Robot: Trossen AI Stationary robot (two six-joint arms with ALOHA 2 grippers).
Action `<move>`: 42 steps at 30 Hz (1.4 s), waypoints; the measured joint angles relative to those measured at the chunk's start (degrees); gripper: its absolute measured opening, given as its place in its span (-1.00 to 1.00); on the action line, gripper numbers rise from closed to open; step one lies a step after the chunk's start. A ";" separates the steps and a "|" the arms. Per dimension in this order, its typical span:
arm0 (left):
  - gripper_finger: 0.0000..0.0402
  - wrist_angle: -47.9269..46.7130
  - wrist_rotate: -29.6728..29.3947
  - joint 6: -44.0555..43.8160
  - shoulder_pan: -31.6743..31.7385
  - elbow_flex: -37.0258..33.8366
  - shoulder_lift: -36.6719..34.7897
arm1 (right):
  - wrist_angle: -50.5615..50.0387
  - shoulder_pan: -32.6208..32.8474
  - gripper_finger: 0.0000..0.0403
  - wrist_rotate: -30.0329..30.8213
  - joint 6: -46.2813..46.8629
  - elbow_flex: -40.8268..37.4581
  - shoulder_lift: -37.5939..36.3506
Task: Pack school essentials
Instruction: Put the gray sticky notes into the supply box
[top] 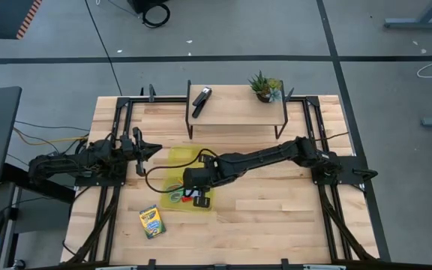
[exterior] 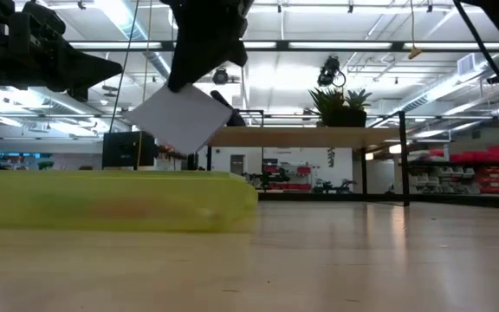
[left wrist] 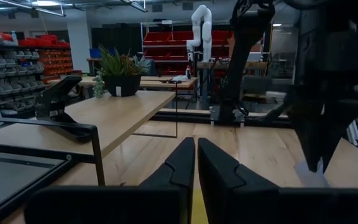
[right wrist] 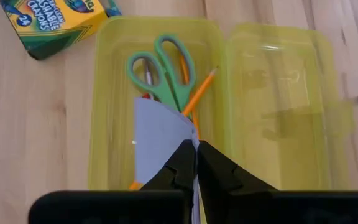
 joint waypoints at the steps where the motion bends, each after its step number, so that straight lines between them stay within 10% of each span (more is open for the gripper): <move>1: -0.85 -0.02 0.01 0.00 -0.01 0.00 0.00 | 0.30 -0.06 -0.90 -0.02 -0.14 -0.07 0.32; 42: -0.82 -0.04 0.02 0.00 0.00 0.00 -0.01 | 19.50 -0.42 -0.84 -3.08 0.45 -17.99 1.70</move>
